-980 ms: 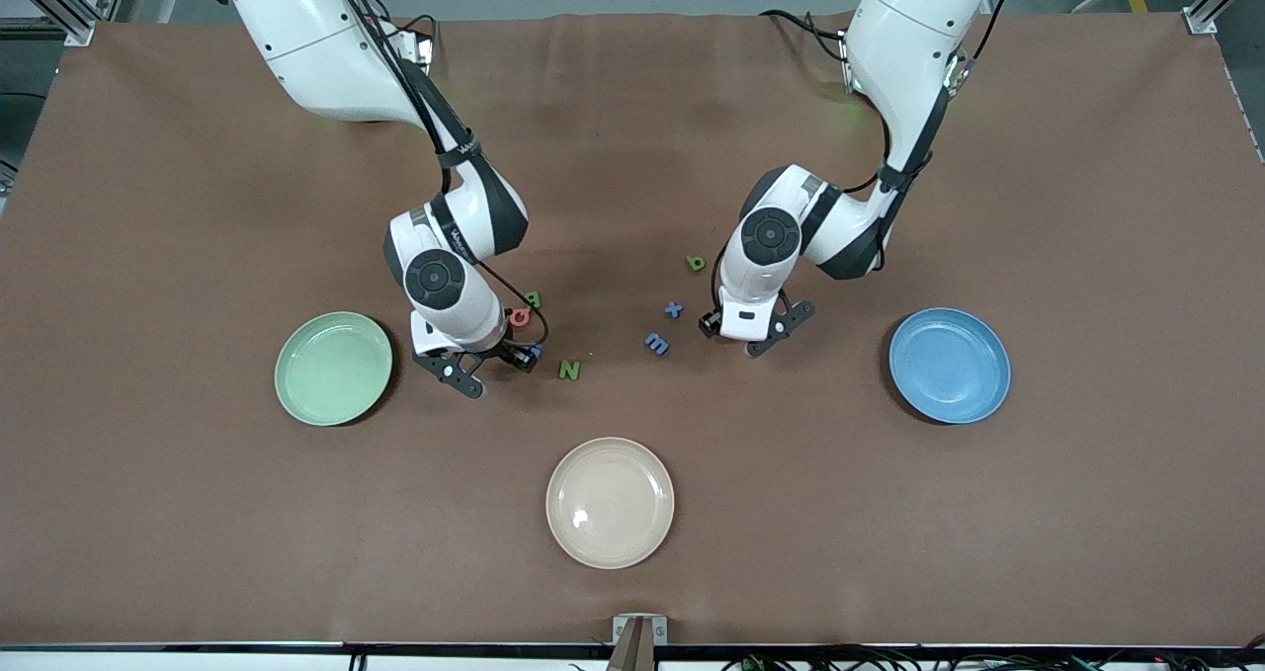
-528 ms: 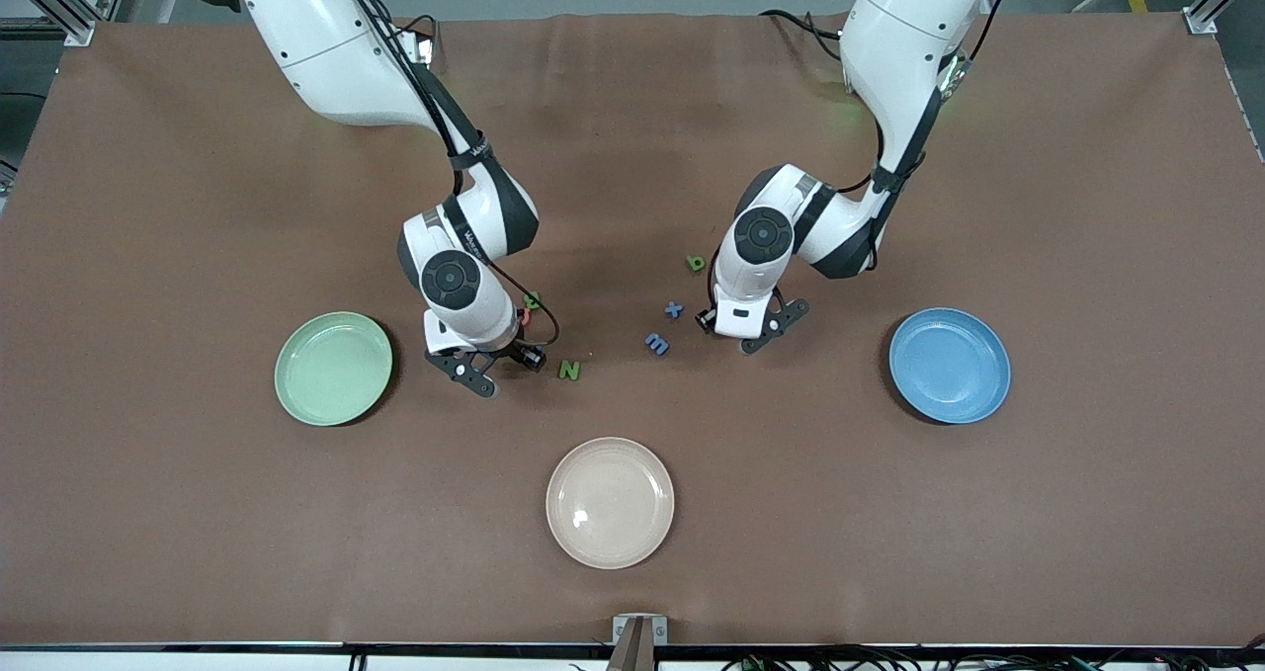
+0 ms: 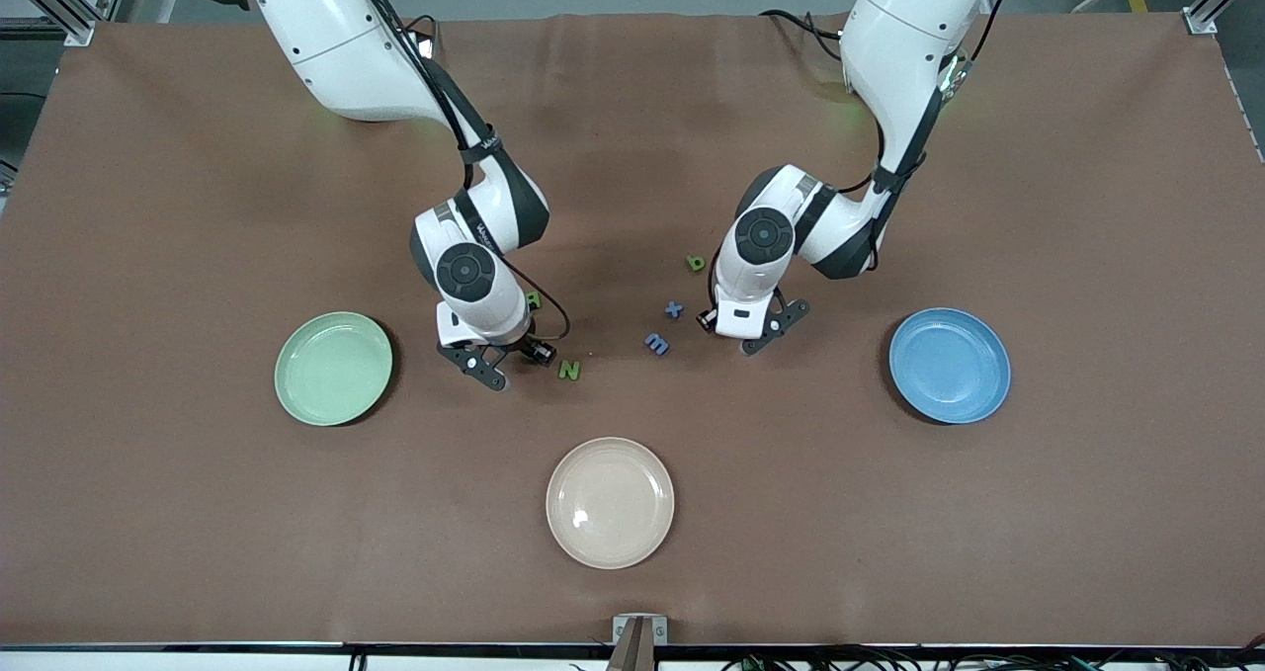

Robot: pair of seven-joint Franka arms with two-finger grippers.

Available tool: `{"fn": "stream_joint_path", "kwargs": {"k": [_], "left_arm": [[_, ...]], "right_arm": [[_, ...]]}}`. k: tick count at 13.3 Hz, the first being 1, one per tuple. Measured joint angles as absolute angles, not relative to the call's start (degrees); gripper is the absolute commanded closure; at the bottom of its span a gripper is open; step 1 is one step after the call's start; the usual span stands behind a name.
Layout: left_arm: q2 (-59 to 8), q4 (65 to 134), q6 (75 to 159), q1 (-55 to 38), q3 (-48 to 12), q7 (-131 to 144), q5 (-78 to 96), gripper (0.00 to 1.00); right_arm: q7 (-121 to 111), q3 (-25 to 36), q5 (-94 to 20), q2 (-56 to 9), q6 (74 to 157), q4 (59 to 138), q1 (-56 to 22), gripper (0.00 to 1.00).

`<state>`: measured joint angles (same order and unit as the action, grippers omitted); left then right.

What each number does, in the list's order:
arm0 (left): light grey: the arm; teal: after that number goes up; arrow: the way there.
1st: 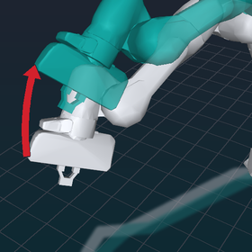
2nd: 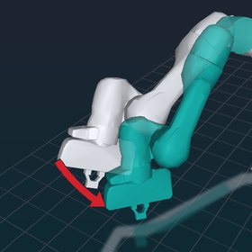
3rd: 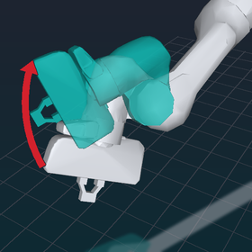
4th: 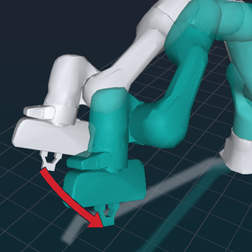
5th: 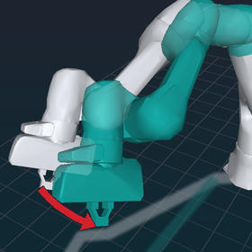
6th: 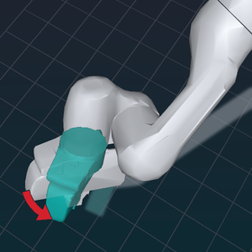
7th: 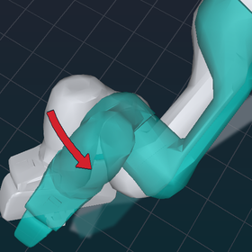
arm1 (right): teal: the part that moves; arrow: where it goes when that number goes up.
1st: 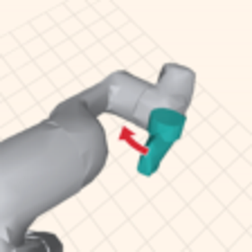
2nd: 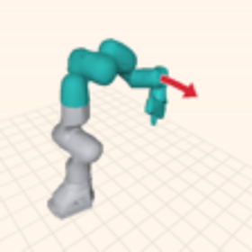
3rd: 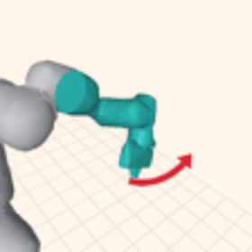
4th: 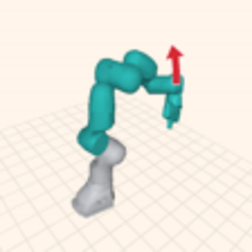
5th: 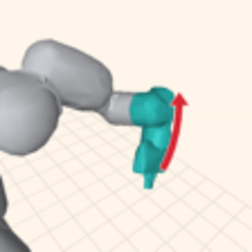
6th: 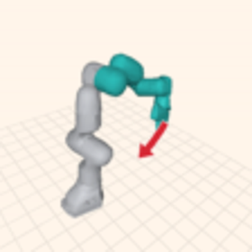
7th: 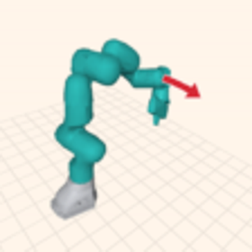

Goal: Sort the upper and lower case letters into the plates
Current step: 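Grasp the green u with the left gripper while the right gripper grasps blue G, then carry the u to the blue plate while the right gripper carries G to green plate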

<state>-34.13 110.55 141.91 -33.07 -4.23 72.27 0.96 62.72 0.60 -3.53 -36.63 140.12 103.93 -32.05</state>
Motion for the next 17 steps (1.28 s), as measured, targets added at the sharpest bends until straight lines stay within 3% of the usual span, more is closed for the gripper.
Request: {"fn": "stream_joint_path", "kwargs": {"k": [9, 14, 15, 17], "left_arm": [[-34.11, 110.22, 141.94, -33.02, -4.18, 72.3, 0.96, 0.84], [-33.61, 110.09, 141.05, -32.72, -3.97, 72.8, 0.4, 0.87], [-32.75, 109.87, 139.09, -32.38, -3.86, 72.75, -0.65, 0.87], [-29.42, 109.37, 133.27, -30.76, -3.8, 69.67, -1.89, 0.86]], "right_arm": [[62.83, 0.6, -3.53, -37.0, 140.15, 103.93, -32.73, 0.49], [62.88, 0.6, -3.54, -37.24, 140.7, 103.93, -32.89, 0.82], [62.91, 0.6, -3.54, -37.24, 140.7, 103.87, -32.89, 0.96], [62.92, 0.68, -3.54, -37.25, 140.69, 103.85, -32.89, 1.0]]}}
